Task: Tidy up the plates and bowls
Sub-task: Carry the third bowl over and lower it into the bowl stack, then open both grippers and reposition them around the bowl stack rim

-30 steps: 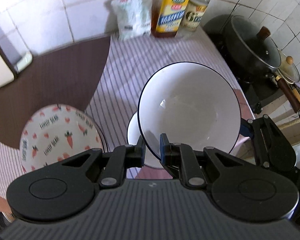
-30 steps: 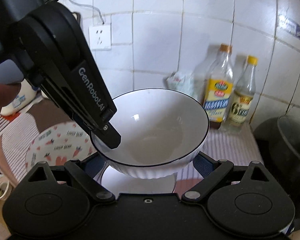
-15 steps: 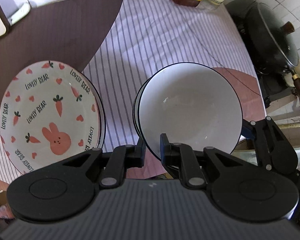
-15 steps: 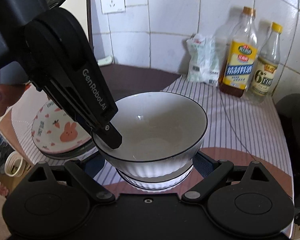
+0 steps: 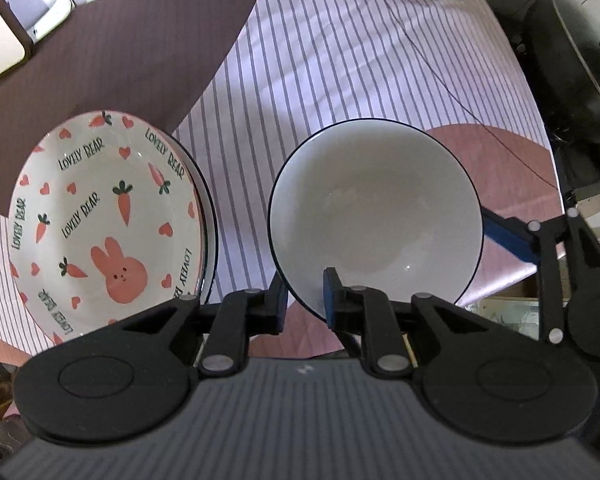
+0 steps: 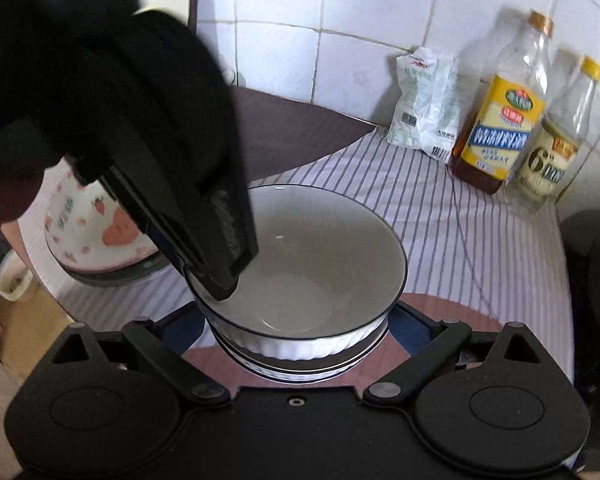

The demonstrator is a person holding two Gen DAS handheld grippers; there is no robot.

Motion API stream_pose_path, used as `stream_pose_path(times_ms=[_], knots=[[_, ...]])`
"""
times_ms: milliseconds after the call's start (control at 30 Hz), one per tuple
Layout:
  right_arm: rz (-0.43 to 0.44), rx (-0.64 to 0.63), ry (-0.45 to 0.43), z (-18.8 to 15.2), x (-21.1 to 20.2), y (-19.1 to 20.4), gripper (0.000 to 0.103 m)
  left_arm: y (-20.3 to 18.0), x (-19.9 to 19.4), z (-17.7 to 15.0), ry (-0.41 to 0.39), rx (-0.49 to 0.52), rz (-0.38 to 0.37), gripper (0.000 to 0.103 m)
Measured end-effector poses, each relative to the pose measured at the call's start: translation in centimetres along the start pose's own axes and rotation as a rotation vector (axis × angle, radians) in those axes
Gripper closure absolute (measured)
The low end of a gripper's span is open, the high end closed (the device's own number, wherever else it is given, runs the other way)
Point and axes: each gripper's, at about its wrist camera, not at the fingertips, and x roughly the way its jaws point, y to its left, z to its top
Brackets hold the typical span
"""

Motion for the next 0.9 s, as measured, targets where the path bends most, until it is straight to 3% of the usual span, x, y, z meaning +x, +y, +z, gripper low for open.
stream_pose_path(times_ms=[133,500,900], knots=[[-0.029,-0.072,0.016,0.0,0.0,0.5,0.003,-0.1,0.2,-0.1,-0.006,-0.013,0.009,0.087],[-0.013,-0.063,-0.039,-1.3,-1.4,0.0,0.002,-0.2,-0.6,0.0,-0.013,-0.022,0.004,0.086],[0.040,0.148,-0.195,-3.4,-4.0,-1.6,0.002,0.7,-2.9,-0.7,-0.081,-0.039,-0.114,0.061]])
